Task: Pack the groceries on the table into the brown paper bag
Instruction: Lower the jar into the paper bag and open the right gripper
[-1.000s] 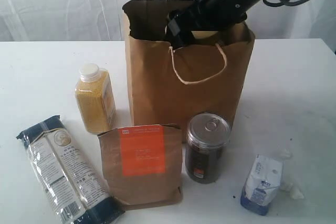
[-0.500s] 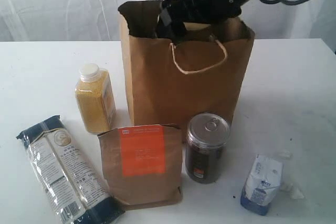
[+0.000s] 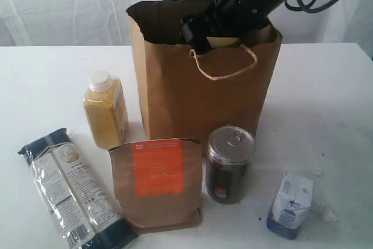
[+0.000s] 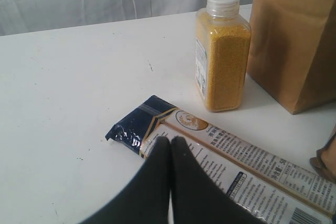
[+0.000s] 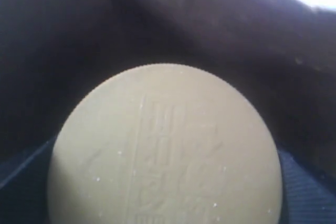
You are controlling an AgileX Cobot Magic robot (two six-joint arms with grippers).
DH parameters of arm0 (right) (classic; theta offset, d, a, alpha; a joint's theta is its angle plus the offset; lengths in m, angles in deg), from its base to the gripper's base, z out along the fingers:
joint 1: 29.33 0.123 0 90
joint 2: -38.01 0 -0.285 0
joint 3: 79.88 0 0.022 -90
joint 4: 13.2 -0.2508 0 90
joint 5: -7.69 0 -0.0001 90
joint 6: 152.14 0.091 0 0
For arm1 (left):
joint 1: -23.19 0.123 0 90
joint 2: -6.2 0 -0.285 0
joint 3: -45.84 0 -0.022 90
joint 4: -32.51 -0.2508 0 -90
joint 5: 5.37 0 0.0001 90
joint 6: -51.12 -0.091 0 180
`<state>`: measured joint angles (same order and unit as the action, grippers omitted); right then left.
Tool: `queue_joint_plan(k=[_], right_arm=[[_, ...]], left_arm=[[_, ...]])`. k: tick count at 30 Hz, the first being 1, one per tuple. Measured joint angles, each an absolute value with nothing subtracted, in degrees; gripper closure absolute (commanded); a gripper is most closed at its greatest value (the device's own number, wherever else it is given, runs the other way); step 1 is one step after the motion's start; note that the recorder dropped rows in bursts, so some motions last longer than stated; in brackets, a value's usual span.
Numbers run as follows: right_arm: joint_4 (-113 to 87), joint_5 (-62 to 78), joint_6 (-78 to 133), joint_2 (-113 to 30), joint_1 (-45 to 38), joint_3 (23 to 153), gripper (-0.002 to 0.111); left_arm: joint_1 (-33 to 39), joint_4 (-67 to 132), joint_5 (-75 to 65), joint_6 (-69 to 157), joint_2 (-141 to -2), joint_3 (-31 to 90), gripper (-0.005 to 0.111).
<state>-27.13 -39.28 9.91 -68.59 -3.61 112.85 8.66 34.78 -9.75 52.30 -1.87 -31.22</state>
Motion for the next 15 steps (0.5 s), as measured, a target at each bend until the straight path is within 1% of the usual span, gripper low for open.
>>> queue_joint_plan(k=[12, 14, 15], right_arm=[[-27.4, -42.6, 9.9, -68.2, -3.1, 114.1, 0.020], [-27.4, -43.0, 9.9, -68.1, -3.1, 114.1, 0.020], [-27.4, -43.1, 9.9, -68.1, -3.1, 114.1, 0.017]], left_arm=[[8.7, 34.8, -9.7, 52.3, -1.9, -31.2, 0.107], [8.7, 34.8, -9.7, 52.3, -1.9, -31.2, 0.107], [8.7, 34.8, -9.7, 52.3, -1.9, -31.2, 0.107]])
